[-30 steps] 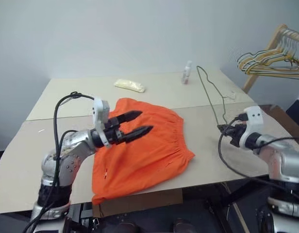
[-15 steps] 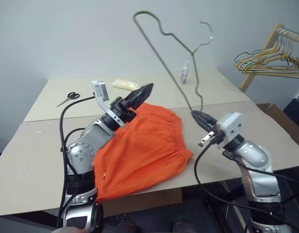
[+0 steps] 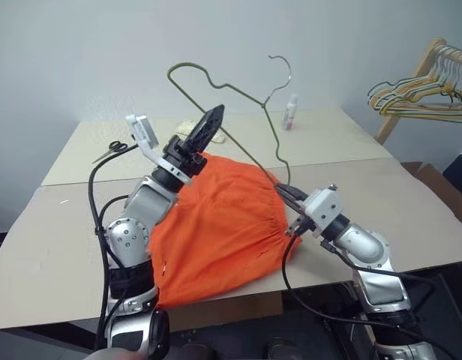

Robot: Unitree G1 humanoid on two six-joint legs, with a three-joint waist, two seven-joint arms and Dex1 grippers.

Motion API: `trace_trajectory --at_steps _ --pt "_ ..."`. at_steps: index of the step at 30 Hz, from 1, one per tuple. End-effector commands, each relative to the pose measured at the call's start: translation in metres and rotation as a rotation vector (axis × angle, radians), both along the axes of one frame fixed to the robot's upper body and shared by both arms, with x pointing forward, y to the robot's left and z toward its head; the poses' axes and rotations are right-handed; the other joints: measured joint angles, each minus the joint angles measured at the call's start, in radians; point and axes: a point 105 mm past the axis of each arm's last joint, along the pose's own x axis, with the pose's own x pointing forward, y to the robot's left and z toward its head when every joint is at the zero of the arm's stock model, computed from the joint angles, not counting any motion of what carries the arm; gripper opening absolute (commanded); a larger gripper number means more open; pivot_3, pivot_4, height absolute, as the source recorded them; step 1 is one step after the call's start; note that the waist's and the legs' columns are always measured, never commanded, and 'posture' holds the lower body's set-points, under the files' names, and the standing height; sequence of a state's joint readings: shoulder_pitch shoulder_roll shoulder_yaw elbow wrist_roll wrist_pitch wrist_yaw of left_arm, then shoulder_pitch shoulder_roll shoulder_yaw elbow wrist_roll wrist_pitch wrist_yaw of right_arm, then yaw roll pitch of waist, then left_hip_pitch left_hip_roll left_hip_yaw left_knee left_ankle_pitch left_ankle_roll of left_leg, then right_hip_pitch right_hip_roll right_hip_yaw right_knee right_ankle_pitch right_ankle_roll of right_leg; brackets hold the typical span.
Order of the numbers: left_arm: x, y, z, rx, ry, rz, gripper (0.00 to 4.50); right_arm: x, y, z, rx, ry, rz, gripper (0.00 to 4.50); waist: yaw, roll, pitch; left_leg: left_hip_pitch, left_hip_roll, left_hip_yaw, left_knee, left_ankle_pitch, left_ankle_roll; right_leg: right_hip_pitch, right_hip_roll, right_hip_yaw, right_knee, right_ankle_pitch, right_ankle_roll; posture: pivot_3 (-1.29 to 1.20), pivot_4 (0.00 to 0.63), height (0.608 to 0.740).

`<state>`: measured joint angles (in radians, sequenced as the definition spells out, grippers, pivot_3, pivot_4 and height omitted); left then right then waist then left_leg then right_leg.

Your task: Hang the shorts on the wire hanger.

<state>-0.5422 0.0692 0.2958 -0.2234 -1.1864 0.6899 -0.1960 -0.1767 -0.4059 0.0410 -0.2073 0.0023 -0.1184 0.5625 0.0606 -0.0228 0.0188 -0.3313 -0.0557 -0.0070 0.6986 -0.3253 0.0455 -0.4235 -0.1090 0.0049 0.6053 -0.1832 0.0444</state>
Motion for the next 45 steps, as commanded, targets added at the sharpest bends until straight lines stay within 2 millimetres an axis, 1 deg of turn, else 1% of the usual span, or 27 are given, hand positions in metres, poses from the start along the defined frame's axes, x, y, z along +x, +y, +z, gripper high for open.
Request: trace_trajectory --at_steps 1,2,7,8,11,13,14,18,21,23,24,25,27,29,30,32,35,38,41,42,45 --pt "0.000 0.003 0.014 -0.045 -0.031 -0.002 2.18 -0.003 0.003 0.013 0.007 -0.069 0.005 0.00 0.001 0.000 0.000 0.000 0.000 0.000 0.000 0.000 0.000 0.000 0.000 0.000 0.000 0.000 0.000 0.10 0.000 0.740" --pt "0.001 0.002 0.013 -0.044 -0.028 -0.002 1.90 -0.003 0.002 0.013 0.003 -0.072 0.005 0.00 0.001 0.000 0.000 0.000 0.000 0.000 0.000 0.000 0.000 0.000 0.000 0.000 0.000 0.000 0.000 0.10 0.000 0.740" --pt "0.002 0.000 0.008 -0.028 -0.016 -0.007 0.11 -0.005 0.003 0.011 -0.011 -0.079 0.014 0.00 0.001 0.000 0.000 0.000 0.000 0.000 0.000 0.000 0.000 0.000 0.000 0.000 -0.002 0.000 0.000 0.10 0.000 0.740" --pt "0.002 -0.001 0.006 -0.017 -0.016 -0.009 0.05 -0.006 0.004 0.011 -0.017 -0.080 0.020 0.00 0.001 0.000 0.000 0.000 0.000 0.000 0.000 0.000 0.000 0.000 0.000 0.000 -0.002 0.000 0.000 0.10 0.000 0.740" --pt "-0.001 -0.006 0.003 0.047 -0.042 -0.013 0.05 -0.008 0.005 0.009 -0.044 -0.094 0.031 0.00 0.001 0.000 0.000 0.000 0.000 0.000 0.000 0.000 0.000 0.000 0.000 0.000 -0.002 0.000 0.000 0.10 0.000 0.740" --pt "-0.006 -0.011 0.003 0.087 -0.075 -0.012 0.00 -0.011 0.007 0.006 -0.083 -0.076 0.075 0.60 0.001 0.000 0.000 0.000 0.000 0.000 0.000 0.000 0.000 0.001 0.001 0.000 -0.002 0.000 0.000 0.10 0.000 0.740" --pt "-0.006 -0.012 0.002 0.108 -0.086 -0.001 0.00 -0.012 0.008 0.005 -0.096 -0.073 0.086 0.78 0.001 0.000 0.000 0.000 0.000 0.000 0.000 0.000 0.000 0.001 0.001 0.000 -0.003 0.000 -0.001 0.11 0.000 0.740" --pt "-0.004 -0.011 0.003 0.154 -0.127 0.045 0.00 -0.010 0.002 0.009 -0.101 -0.088 0.073 2.14 0.003 0.000 0.000 0.000 0.000 0.000 0.000 0.000 0.000 0.002 0.001 0.000 -0.004 0.001 -0.001 0.11 0.000 0.740" --pt "-0.003 -0.006 0.005 0.198 -0.170 0.063 0.00 -0.010 -0.007 0.022 -0.073 -0.106 0.081 3.20 0.001 0.000 0.000 0.000 0.000 0.000 -0.001 0.000 0.000 0.001 0.001 0.000 -0.004 0.001 -0.001 0.11 0.000 0.740" --pt "-0.006 -0.002 0.006 0.259 -0.228 0.051 0.00 -0.011 -0.018 0.036 0.015 -0.061 0.105 3.91 0.001 0.000 0.000 0.000 0.000 0.000 -0.001 0.000 0.000 0.001 0.002 0.000 -0.004 0.001 -0.001 0.11 0.000 0.740" --pt "-0.007 -0.001 0.007 0.281 -0.249 0.045 0.00 -0.012 -0.022 0.041 0.045 -0.050 0.117 4.20 0.002 0.000 0.000 0.000 0.001 0.000 -0.001 0.000 0.000 0.001 0.002 0.000 -0.005 0.001 -0.002 0.11 0.000 0.740" --pt "-0.009 0.003 0.009 0.313 -0.284 0.041 0.00 -0.016 -0.028 0.046 0.074 0.010 0.174 4.45 0.003 0.000 0.000 0.000 0.001 0.000 -0.001 0.000 0.000 0.001 0.002 -0.001 -0.005 0.001 -0.002 0.12 0.000 0.740" --pt "-0.015 0.014 0.017 0.325 -0.358 -0.004 0.00 -0.024 -0.037 0.051 0.109 0.179 0.301 4.45 0.005 0.000 0.000 -0.001 0.001 0.000 -0.001 0.000 0.001 0.002 0.003 -0.001 -0.008 0.002 -0.002 0.12 0.000 0.740" --pt "-0.029 0.025 0.029 0.301 -0.461 -0.086 0.00 -0.027 -0.044 0.052 0.129 0.391 0.407 4.45 0.004 0.000 0.000 -0.002 0.002 -0.001 -0.001 -0.002 0.004 0.002 0.002 -0.002 -0.010 0.002 -0.002 0.12 0.000 0.740" --pt "-0.036 0.029 0.033 0.290 -0.502 -0.126 0.00 -0.027 -0.046 0.052 0.120 0.466 0.438 4.45 0.001 0.000 0.000 -0.002 0.003 0.000 -0.001 -0.003 0.006 0.002 0.002 -0.002 -0.010 0.002 -0.003 0.12 0.000 0.740" --pt "-0.049 0.036 0.040 0.278 -0.577 -0.208 0.00 -0.027 -0.047 0.049 0.092 0.633 0.487 4.45 -0.003 0.000 0.000 -0.003 0.004 0.001 -0.001 -0.004 0.007 0.001 0.002 -0.002 -0.011 0.003 -0.003 0.12 0.000 0.740" --pt "-0.060 0.049 0.049 0.243 -0.659 -0.302 0.00 -0.024 -0.045 0.048 0.128 0.824 0.565 4.45 -0.002 0.000 0.000 -0.002 0.005 0.000 -0.001 -0.006 0.011 0.002 0.003 -0.004 -0.011 0.003 -0.003 0.13 0.000 0.740" --pt "-0.066 0.056 0.053 0.205 -0.697 -0.353 0.00 -0.024 -0.034 0.048 0.138 0.882 0.653 4.45 0.003 0.000 0.000 -0.003 0.005 -0.001 0.000 -0.006 0.010 0.002 0.003 -0.005 -0.011 0.003 -0.003 0.13 0.000 0.740" --pt "-0.068 0.054 0.052 0.213 -0.711 -0.368 0.00 -0.026 -0.021 0.047 0.114 0.892 0.717 4.45 0.007 0.000 0.000 -0.004 0.004 -0.002 0.001 -0.004 0.008 0.001 0.002 -0.005 -0.011 0.003 -0.003 0.14 0.000 0.740" --pt "-0.067 0.053 0.052 0.212 -0.710 -0.363 0.00 -0.024 -0.016 0.047 0.110 0.887 0.723 4.45 0.009 0.000 0.000 -0.005 0.004 -0.002 0.001 -0.002 0.005 0.000 0.002 -0.005 -0.011 0.003 -0.003 0.14 0.000 0.740" --pt "-0.067 0.051 0.051 0.191 -0.706 -0.363 0.00 -0.020 -0.001 0.048 0.112 0.883 0.745 4.45 0.010 0.000 0.000 -0.006 0.003 -0.002 0.001 -0.002 0.005 0.000 0.000 -0.005 -0.011 0.003 -0.002 0.14 0.000 0.740"
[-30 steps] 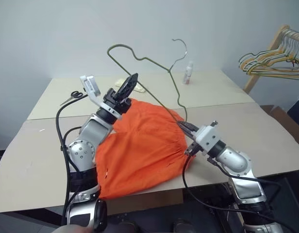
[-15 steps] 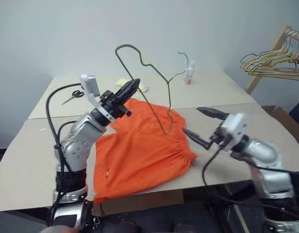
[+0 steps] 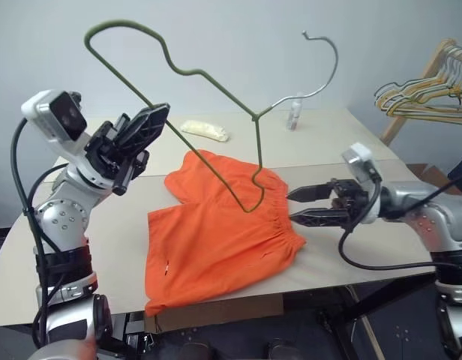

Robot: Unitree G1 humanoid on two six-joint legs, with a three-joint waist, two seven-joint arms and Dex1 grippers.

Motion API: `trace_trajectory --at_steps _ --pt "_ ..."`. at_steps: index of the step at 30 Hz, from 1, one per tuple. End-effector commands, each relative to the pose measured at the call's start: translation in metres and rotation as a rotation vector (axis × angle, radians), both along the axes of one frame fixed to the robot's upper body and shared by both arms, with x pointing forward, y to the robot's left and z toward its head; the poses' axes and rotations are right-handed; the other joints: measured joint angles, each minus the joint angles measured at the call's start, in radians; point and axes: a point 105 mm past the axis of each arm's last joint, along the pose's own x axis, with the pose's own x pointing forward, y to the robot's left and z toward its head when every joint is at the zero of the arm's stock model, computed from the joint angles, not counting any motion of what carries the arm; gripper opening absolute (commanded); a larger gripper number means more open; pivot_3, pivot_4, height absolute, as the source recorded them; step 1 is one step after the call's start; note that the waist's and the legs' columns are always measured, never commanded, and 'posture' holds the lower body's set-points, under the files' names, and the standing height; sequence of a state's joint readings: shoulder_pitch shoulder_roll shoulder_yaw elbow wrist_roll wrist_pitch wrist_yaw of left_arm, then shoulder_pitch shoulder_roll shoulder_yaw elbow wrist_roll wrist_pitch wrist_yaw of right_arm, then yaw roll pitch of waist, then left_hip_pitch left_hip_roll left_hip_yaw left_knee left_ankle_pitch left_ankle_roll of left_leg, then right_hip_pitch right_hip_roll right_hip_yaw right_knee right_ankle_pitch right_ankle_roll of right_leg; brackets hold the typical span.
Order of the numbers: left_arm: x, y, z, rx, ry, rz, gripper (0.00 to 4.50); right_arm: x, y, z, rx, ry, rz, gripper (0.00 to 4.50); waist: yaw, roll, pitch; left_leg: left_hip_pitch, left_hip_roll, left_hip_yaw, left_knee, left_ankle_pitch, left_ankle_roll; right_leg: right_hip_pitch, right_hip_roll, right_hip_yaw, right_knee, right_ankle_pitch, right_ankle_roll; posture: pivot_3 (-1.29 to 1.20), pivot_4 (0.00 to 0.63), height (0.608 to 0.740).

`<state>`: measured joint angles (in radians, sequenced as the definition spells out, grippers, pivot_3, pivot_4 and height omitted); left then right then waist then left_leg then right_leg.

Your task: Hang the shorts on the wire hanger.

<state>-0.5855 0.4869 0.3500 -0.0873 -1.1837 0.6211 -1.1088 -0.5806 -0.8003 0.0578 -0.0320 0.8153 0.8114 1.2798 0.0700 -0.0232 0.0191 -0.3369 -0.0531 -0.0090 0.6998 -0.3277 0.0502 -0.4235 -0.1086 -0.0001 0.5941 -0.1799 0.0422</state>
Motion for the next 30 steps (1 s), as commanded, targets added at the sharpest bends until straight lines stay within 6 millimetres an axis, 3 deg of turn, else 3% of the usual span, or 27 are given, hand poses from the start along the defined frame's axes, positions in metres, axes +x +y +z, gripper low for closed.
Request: trace_trajectory --at_steps 1,7,12,15,26,30 --pt "-0.005 -0.004 0.008 -0.017 -0.038 -0.020 0.00 0.003 0.015 0.013 0.014 -0.041 0.033 4.45 0.000 0.000 0.000 0.000 0.000 0.000 0.000 0.000 0.000 0.000 0.000 0.000 0.000 0.000 0.000 0.14 0.000 0.740" --pt "-0.003 -0.011 0.004 -0.023 -0.030 -0.022 0.00 0.009 0.042 0.019 0.032 -0.070 0.067 4.45 0.000 0.000 0.000 -0.001 0.000 -0.001 0.000 0.000 -0.001 -0.002 -0.001 0.000 0.000 0.000 0.000 0.14 0.000 0.740" --pt "-0.002 -0.012 0.004 -0.028 -0.029 -0.020 0.00 0.009 0.049 0.018 0.030 -0.071 0.085 4.45 0.000 0.000 0.000 -0.001 -0.001 -0.002 0.000 0.000 -0.002 -0.002 -0.001 -0.001 0.000 0.000 0.000 0.14 0.000 0.740" --pt "-0.002 -0.013 0.003 -0.023 -0.029 -0.019 0.00 0.009 0.050 0.018 0.033 -0.064 0.088 3.91 -0.002 0.000 0.000 -0.001 -0.001 -0.002 0.000 0.000 -0.002 -0.002 -0.001 -0.001 0.000 0.000 0.000 0.14 0.000 0.740" --pt "0.001 -0.012 -0.002 -0.037 -0.004 -0.012 0.00 0.005 0.055 0.006 -0.008 -0.095 0.104 0.04 -0.003 0.000 0.000 -0.001 -0.001 -0.002 0.000 0.001 -0.002 -0.002 -0.001 -0.001 0.000 0.000 0.000 0.13 0.000 0.740" --pt "0.003 -0.011 -0.005 -0.036 0.007 -0.003 0.00 0.009 0.056 0.007 -0.007 -0.101 0.086 0.01 -0.004 0.000 0.000 -0.001 -0.001 -0.002 0.000 0.001 -0.002 -0.002 -0.001 -0.001 0.000 0.000 0.000 0.13 0.000 0.740"
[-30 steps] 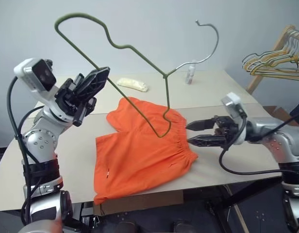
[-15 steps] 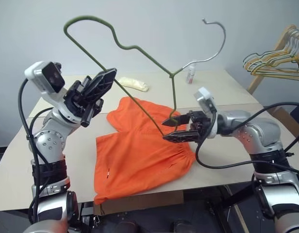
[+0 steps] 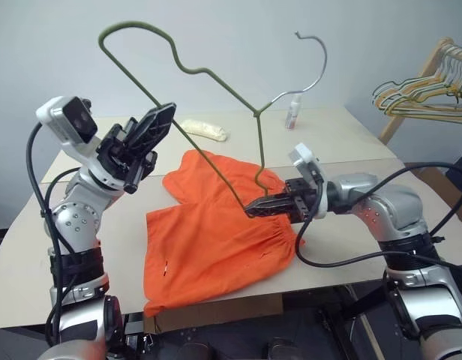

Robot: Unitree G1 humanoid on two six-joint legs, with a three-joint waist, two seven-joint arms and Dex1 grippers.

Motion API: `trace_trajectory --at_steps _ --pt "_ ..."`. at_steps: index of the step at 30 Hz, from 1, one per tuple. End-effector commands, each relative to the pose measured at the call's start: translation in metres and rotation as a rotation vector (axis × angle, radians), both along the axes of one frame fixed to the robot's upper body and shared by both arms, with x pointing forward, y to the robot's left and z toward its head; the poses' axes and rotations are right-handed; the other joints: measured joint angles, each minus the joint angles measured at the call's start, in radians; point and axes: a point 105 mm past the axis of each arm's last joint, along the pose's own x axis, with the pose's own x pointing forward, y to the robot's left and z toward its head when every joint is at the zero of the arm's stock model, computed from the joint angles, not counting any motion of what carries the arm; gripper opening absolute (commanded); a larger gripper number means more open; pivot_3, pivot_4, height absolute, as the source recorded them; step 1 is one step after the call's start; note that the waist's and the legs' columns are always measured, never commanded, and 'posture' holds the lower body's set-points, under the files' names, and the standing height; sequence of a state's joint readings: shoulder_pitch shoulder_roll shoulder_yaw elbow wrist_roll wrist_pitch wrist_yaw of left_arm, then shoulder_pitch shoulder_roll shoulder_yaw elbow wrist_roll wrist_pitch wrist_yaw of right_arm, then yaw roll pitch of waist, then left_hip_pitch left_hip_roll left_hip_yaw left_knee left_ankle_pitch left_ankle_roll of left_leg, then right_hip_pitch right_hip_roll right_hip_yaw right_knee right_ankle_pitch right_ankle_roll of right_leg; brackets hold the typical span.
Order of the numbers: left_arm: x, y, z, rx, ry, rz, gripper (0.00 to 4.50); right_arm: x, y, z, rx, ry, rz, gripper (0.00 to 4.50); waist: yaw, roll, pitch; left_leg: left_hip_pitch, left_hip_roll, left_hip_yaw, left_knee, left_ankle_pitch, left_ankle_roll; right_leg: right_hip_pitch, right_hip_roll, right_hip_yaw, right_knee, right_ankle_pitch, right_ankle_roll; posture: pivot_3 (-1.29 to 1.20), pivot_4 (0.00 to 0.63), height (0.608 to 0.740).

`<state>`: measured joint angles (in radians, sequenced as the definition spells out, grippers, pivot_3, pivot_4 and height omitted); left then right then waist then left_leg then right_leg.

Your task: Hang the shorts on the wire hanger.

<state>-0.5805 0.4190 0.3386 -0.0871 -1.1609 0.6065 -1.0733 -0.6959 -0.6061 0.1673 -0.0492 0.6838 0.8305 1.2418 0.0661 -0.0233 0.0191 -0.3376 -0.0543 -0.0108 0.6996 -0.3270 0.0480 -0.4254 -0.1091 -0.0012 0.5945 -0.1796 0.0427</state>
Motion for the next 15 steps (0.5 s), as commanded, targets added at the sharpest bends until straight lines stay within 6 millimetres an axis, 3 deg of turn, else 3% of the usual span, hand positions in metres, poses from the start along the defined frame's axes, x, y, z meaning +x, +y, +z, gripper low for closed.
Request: trace_trajectory --at_steps 1,5,6,11,15 --pt "-0.003 -0.003 0.000 0.009 -0.030 -0.003 0.00 0.005 -0.002 0.010 0.024 -0.050 -0.025 0.01 0.000 0.000 0.000 0.000 0.000 0.000 0.000 0.000 0.000 0.000 0.000 0.000 0.000 0.000 0.000 0.13 0.000 0.740" --pt "0.003 -0.005 -0.008 0.043 0.017 0.013 0.00 0.004 -0.003 0.012 0.040 -0.053 -0.025 0.01 0.000 0.000 0.000 0.000 0.000 0.000 0.000 0.000 0.000 0.000 0.000 0.000 0.000 0.000 0.000 0.13 0.000 0.740" --pt "0.006 -0.007 -0.013 0.070 0.040 0.029 0.50 0.004 -0.003 0.013 0.047 -0.052 -0.028 0.00 0.000 0.000 0.000 0.000 0.000 0.000 0.000 0.000 0.000 0.000 0.000 0.000 0.000 0.000 0.000 0.13 0.000 0.740" --pt "0.031 -0.019 -0.054 0.302 0.179 0.168 1.93 0.003 -0.010 0.023 0.108 -0.033 -0.062 0.00 0.002 0.000 0.000 0.000 -0.001 0.000 0.000 0.000 0.000 0.000 0.000 0.000 0.000 0.000 0.000 0.12 0.000 0.740" --pt "0.028 -0.018 -0.078 0.413 0.200 0.186 3.27 0.003 -0.023 0.026 0.137 -0.005 -0.132 0.00 0.001 0.000 0.000 0.000 0.000 0.000 -0.002 0.000 0.000 0.000 0.000 0.000 0.000 0.000 0.000 0.11 0.000 0.740"
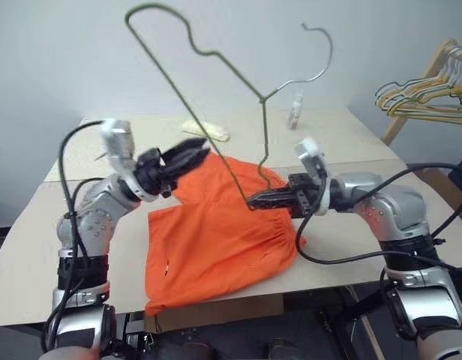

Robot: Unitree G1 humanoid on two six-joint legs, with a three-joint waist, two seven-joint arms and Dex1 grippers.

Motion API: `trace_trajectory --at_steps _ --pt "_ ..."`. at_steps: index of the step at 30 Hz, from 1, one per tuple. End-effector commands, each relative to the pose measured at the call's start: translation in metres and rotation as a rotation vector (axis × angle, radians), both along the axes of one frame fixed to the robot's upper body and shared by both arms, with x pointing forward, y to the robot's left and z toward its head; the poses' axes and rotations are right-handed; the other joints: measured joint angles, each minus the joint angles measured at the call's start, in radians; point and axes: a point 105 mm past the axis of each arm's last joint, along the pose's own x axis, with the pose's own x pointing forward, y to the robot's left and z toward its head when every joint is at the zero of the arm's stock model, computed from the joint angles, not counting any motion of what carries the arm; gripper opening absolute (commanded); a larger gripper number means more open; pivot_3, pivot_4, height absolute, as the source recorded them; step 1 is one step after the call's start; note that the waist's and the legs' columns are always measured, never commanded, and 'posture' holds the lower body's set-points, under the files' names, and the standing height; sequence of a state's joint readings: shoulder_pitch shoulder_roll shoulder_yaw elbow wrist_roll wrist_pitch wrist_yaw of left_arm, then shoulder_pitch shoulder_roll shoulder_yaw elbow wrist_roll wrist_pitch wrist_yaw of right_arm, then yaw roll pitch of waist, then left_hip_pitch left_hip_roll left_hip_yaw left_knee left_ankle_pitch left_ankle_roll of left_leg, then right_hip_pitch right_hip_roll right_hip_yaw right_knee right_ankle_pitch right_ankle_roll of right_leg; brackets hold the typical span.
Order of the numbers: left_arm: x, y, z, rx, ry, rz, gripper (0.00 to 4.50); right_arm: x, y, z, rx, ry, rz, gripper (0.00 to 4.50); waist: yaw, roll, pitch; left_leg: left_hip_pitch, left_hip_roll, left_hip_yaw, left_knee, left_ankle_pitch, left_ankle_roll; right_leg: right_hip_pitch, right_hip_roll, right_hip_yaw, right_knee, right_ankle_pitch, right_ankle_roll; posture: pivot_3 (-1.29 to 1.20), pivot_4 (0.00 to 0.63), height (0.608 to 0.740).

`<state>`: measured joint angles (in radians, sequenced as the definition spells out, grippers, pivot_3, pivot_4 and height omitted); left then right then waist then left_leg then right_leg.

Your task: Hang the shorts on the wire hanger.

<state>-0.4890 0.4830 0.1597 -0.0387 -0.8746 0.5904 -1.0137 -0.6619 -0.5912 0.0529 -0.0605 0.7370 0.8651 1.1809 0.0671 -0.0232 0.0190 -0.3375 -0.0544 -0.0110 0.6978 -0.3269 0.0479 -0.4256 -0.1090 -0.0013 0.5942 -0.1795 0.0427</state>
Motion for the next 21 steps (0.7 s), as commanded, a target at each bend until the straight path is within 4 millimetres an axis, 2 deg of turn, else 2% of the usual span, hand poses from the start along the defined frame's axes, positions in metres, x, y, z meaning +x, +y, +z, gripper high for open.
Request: trace_trajectory --at_steps 1,3,4,11,14,18,21 --pt "-0.005 0.001 -0.007 0.083 -0.019 0.000 3.57 -0.002 -0.014 0.013 0.043 -0.004 -0.059 0.00 -0.002 0.000 0.000 0.000 0.000 0.000 0.000 0.000 0.000 0.000 0.000 0.000 0.000 0.000 0.000 0.11 0.000 0.740" --pt "-0.008 0.003 -0.015 0.140 -0.025 0.010 4.28 -0.003 -0.030 0.011 0.039 0.029 -0.118 0.00 -0.001 0.000 0.000 -0.001 0.000 0.000 -0.001 0.000 0.000 -0.002 0.000 0.000 0.000 0.000 0.000 0.11 0.000 0.740" --pt "-0.009 0.005 -0.019 0.180 -0.033 0.020 4.47 -0.004 -0.038 0.008 0.029 0.050 -0.145 0.00 -0.001 0.000 0.000 -0.001 0.000 0.000 -0.001 0.000 0.000 -0.002 0.000 0.000 0.000 0.000 0.000 0.11 0.000 0.740" --pt "-0.018 0.003 -0.050 0.559 -0.172 0.023 4.47 -0.021 -0.109 -0.041 -0.190 0.328 -0.329 0.00 0.010 0.000 0.000 -0.002 0.000 0.001 -0.001 -0.002 0.003 -0.001 -0.003 0.000 -0.002 0.000 0.000 0.10 0.000 0.740" --pt "-0.028 -0.001 -0.061 0.672 -0.247 -0.040 4.47 -0.040 -0.139 -0.057 -0.250 0.426 -0.340 0.00 0.010 0.000 0.000 -0.002 0.000 0.003 -0.001 -0.006 0.010 0.000 -0.004 0.001 -0.002 0.000 0.000 0.09 0.000 0.740" --pt "-0.034 -0.003 -0.070 0.772 -0.286 -0.092 4.47 -0.067 -0.165 -0.066 -0.248 0.662 -0.286 0.00 0.007 0.002 0.000 -0.001 0.000 0.004 0.000 -0.007 0.012 0.000 -0.004 0.001 -0.001 0.000 0.000 0.09 0.000 0.740" --pt "-0.038 -0.005 -0.080 0.853 -0.325 -0.121 4.47 -0.089 -0.187 -0.088 -0.337 0.820 -0.275 0.00 0.002 0.003 0.000 0.001 0.001 0.005 0.001 -0.007 0.012 0.002 -0.003 0.001 -0.001 0.000 0.000 0.10 0.000 0.740"
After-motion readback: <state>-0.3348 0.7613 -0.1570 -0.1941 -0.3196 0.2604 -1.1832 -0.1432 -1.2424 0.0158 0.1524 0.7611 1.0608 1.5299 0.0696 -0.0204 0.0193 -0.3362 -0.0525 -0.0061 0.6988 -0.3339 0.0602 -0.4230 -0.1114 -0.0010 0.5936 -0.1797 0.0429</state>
